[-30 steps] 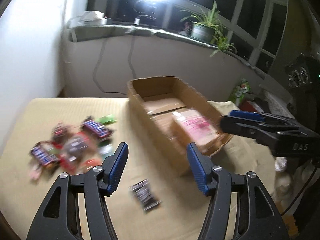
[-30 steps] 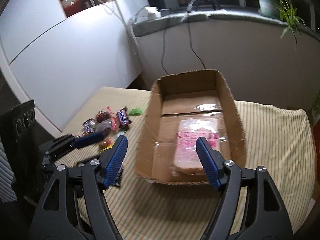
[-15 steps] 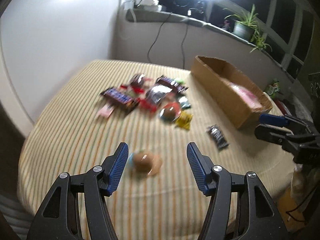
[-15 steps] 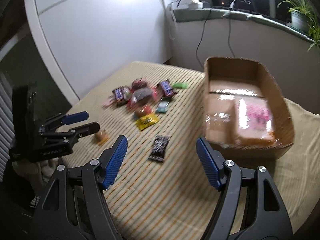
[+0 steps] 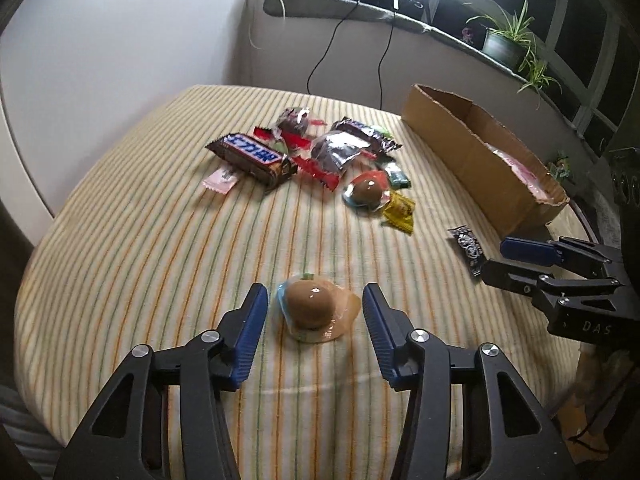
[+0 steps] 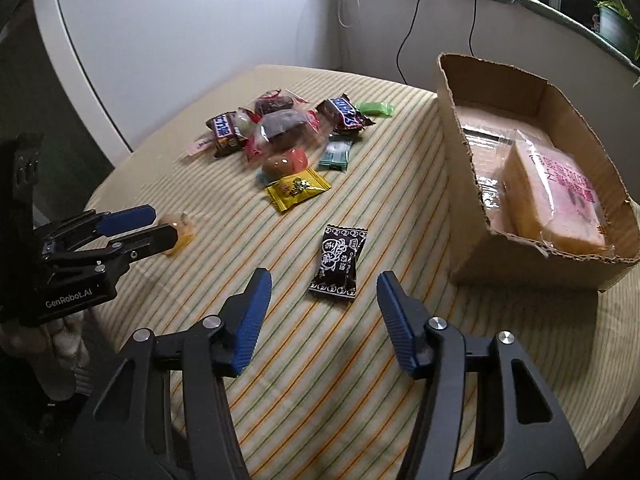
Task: Organize snacks
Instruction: 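Grasp the chocolate egg with the left tool while the right tool grasps the black packet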
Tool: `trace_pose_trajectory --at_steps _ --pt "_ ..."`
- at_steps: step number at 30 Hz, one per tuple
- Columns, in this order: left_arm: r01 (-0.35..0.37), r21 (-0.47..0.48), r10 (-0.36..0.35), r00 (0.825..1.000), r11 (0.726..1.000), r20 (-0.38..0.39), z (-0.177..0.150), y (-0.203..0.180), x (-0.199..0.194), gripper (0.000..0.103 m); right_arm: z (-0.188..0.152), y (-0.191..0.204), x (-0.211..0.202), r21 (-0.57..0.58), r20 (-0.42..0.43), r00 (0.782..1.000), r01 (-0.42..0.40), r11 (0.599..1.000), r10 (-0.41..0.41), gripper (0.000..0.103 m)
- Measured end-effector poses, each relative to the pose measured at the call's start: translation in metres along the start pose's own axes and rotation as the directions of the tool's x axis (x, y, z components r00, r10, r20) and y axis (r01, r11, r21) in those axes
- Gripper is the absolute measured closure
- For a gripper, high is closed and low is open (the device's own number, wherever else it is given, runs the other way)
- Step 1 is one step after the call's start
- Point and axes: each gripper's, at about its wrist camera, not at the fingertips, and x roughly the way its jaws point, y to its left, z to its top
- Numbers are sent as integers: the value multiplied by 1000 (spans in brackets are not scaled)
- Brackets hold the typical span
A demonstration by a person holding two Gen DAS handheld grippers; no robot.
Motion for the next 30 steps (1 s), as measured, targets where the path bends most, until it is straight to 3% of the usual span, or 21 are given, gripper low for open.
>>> trace_pose_trajectory --at_steps 3,9,13,30 --pt "0 3 0 1000 1000 -4 -1 1 2 61 3 2 9 -4 -15 1000 7 1000 -7 53" --pt "0 11 0 1000 1000 0 -2 5 3 74 3 4 26 -9 -35 998 42 999 -42 60" --pt "4 14 -4 1000 1000 6 -3 6 4 77 4 3 29 -18 -30 998 58 998 -58 74" --pt "39 -16 -39 999 999 21 5 7 -6 79 8 3 12 -11 17 999 27 1000 -27 75"
